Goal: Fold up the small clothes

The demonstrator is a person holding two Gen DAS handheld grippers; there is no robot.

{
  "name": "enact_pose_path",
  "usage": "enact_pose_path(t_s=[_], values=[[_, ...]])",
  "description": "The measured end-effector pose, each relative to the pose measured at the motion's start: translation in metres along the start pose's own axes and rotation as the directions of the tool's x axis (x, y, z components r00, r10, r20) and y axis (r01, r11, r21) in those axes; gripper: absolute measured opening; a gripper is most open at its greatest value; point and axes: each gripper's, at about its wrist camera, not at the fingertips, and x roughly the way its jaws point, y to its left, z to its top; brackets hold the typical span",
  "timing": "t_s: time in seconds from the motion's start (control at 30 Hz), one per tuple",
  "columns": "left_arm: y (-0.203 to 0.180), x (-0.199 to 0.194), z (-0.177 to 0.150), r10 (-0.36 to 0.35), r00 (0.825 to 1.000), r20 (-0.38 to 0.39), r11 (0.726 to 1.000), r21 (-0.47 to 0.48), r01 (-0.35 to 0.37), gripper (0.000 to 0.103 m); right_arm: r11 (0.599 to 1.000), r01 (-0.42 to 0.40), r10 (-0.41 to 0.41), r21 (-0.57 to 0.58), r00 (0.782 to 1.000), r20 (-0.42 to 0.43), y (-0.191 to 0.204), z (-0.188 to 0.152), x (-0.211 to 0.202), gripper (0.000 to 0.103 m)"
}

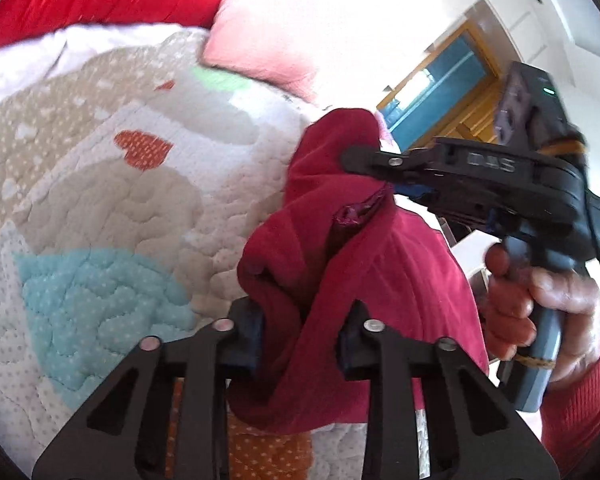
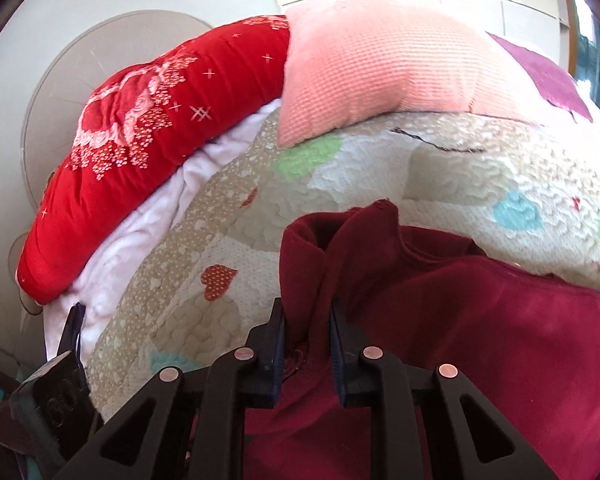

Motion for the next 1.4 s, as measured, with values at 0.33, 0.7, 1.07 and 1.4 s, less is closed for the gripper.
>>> enact_pose_path(t_s=[0.33,0.7,1.07,1.4], values=[[-0.022,-0.006,-0.01,0.004,1.0,0.023,0.996,0.092,-0.006,0.021,0.999,-0.02,0.022,0.025,0.998,-0.065,0.016,0.006,0.012,0.068],[-0.06,-0.025,-0.015,-0.013,0.998,0.056,0.98,0.199,0.002,0.021,0.973,0.142,-0.149,-0.182,0.989,-0.022,0.039,-0.01,0.014,0.021],[-0.223,-0.002,-0.044,-0.195,0.979,-0.052,0.889,0.412,0.199,0.021,0.984,0.158,-0.138,-0.084,0.968,0.21,-0.081,-0.05,-0.168,0.018],[-0.252,-0.008,-0.077,-0.007,0.996,-0.088,0.838,0.544,0.054,0.021,0.963,0.196,-0.212,0.187,0.975,0.072,-0.221,-0.113,-0.13,0.025]])
